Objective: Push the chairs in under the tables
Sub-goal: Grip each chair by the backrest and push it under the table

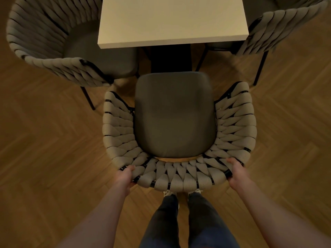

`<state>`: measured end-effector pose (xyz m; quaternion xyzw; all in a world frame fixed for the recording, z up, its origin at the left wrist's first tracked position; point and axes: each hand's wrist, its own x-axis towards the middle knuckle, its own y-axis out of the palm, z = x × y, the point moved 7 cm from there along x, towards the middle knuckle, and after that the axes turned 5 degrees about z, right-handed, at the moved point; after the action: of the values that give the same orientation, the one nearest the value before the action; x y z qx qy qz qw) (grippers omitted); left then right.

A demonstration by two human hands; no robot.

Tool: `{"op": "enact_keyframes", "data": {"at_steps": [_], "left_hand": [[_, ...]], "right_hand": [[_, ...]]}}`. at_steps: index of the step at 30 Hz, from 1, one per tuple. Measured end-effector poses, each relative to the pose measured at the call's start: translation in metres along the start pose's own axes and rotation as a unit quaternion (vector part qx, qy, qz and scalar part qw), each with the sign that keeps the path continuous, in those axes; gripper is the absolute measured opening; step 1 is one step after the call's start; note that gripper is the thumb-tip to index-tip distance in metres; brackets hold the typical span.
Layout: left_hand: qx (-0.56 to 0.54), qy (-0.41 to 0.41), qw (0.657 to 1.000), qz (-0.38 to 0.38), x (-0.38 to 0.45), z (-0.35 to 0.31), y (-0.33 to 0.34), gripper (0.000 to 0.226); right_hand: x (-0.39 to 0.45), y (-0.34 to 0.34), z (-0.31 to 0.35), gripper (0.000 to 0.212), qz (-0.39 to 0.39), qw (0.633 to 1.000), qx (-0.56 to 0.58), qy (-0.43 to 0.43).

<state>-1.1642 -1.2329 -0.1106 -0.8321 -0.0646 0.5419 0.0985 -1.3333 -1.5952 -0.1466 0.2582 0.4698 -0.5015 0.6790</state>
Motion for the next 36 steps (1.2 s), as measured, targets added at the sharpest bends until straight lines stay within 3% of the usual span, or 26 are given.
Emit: {"op": "enact_keyframes", "data": {"at_steps": [5,9,12,15,18,21,25,29,36], "left_hand": [[0.003,-0.003,1.0,0.011,-0.001,0.001,0.001,0.045],[0.043,-0.003,0.999,0.019,-0.001,0.001,-0.001,0.048],[0.089,0.01,0.996,-0.005,-0.003,-0.001,-0.009,0.056],[0.153,0.081,0.982,-0.071,-0.011,-0.013,-0.021,0.053],[0.228,0.141,0.954,-0.136,-0.031,-0.03,-0.03,0.048],[0.26,0.177,0.936,-0.156,-0.042,-0.041,-0.04,0.034],[0.275,0.232,0.925,-0.123,-0.047,-0.054,-0.05,0.018],[0.275,0.257,0.925,-0.05,-0.04,-0.063,-0.08,0.013],[0.306,0.262,0.915,-0.016,0.0,-0.093,-0.196,0.013]], "right_hand": [[0.003,-0.001,0.002,0.045,0.024,1.0,0.003,-0.002],[0.002,0.0,0.003,0.051,0.016,1.0,0.008,-0.015],[-0.015,-0.013,0.027,0.073,-0.089,0.984,-0.077,-0.135],[-0.056,-0.007,0.063,0.064,-0.145,0.917,-0.202,-0.312],[-0.072,0.02,0.068,0.048,-0.064,0.893,-0.247,-0.37],[-0.071,0.048,0.052,0.036,0.044,0.902,-0.276,-0.328],[-0.075,0.087,0.015,0.032,0.167,0.873,-0.379,-0.257],[-0.094,0.128,-0.019,0.029,0.212,0.847,-0.43,-0.229],[-0.155,0.241,-0.079,0.017,0.262,0.831,-0.441,-0.216]]}}
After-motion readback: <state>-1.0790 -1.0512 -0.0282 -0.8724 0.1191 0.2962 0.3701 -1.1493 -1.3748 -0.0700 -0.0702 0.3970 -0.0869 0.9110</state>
